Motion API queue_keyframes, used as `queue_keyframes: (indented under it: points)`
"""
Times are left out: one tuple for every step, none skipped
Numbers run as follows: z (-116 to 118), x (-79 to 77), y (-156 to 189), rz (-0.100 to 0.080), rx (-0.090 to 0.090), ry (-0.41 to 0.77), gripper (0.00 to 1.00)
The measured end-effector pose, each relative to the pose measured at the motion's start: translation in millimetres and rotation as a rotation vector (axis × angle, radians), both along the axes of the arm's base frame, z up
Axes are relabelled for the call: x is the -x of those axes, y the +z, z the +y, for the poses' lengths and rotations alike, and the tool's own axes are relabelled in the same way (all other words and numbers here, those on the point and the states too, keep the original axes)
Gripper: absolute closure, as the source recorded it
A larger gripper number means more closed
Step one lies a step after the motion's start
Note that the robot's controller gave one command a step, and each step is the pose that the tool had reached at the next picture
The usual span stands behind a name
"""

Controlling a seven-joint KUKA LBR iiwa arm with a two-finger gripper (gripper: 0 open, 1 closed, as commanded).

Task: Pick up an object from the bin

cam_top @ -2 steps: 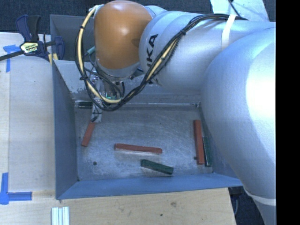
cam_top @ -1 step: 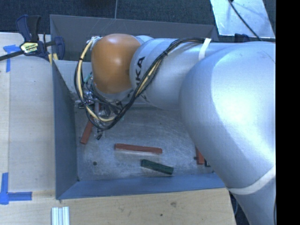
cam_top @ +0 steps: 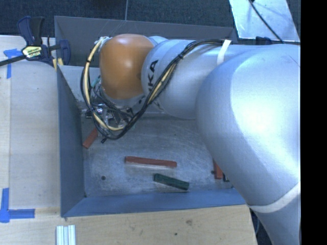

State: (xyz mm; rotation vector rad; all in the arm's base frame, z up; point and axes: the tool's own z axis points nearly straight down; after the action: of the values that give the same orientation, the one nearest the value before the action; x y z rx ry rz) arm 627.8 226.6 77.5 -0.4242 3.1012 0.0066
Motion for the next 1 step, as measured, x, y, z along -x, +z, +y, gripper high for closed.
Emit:
queue_keyframes:
  points:
    - [0.0, 9.0, -1.3, -0.005, 0.004, 0.288, 1.00]
